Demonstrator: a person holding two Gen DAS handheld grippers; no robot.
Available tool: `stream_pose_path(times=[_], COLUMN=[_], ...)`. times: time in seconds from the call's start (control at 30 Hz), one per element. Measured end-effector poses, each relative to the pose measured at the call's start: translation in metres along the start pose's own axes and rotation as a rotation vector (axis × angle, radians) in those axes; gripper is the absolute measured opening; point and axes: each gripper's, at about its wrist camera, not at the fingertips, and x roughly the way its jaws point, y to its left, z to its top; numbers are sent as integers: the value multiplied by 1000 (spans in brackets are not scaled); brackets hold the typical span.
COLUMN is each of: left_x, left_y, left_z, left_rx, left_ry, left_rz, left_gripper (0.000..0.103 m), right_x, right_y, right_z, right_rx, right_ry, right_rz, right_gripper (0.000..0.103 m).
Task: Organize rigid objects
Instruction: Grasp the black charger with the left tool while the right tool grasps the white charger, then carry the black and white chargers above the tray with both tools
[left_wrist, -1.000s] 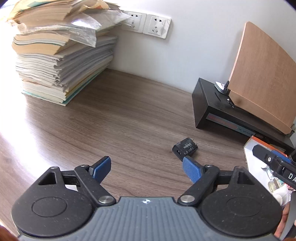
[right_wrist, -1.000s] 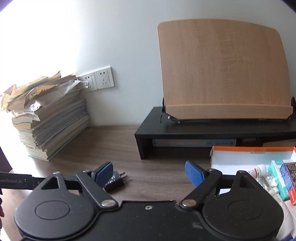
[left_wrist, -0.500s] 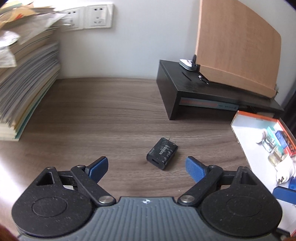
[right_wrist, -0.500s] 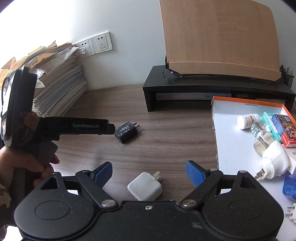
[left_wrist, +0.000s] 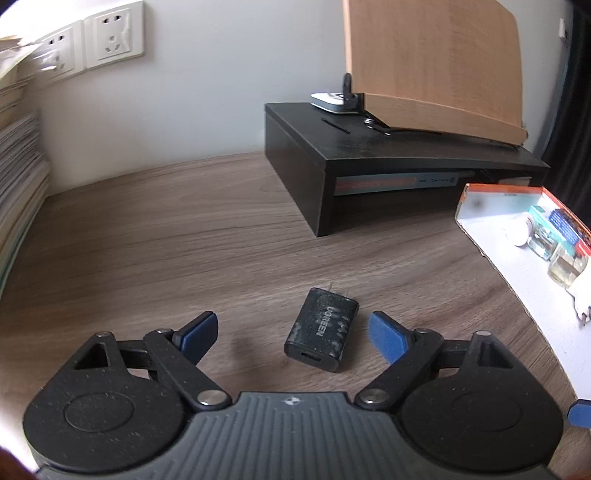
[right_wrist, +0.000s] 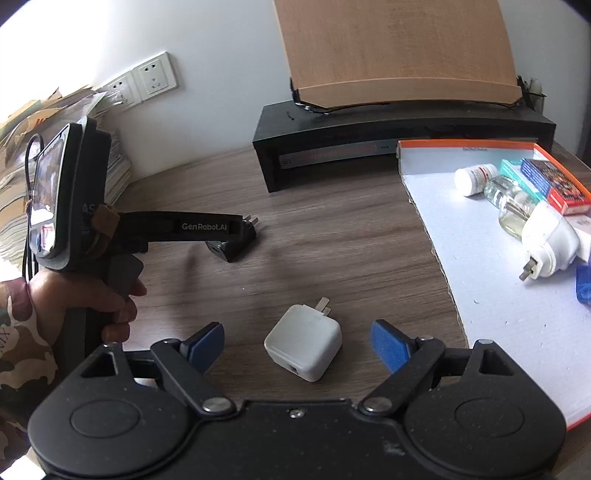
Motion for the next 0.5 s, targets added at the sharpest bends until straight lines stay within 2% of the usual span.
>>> stream_pose_path(times=[0.13,0.17,0.3,0.33,0.43,0.47,0.5], left_x=[10,11,12,12,11,10,9], left_y=[-1,0,2,3,4,4,3], left_z=[-2,-3,-4,-4,-4,-4,-4], left_rx=[30,29,27,20,11,14,11], left_ry=[2,3,-21,-22,-20,-18,-15], left_rz=[-60,-77,-97,-91,-92,-86,-77], left_gripper=[72,62,38,36,36,36,36], right_x=[8,10,20,23,33,34,35], right_y=[3,5,9,9,11,13,13], right_z=[-2,-2,0,1,2,2,3], right_rx=[30,32,36,44,37,15,5], right_ry=[-1,-4,-3,4,28,16,16], right_rz=[-20,-26,-36,-35,-53,-66,-70], right_gripper=[102,102,100,98,78,63,54])
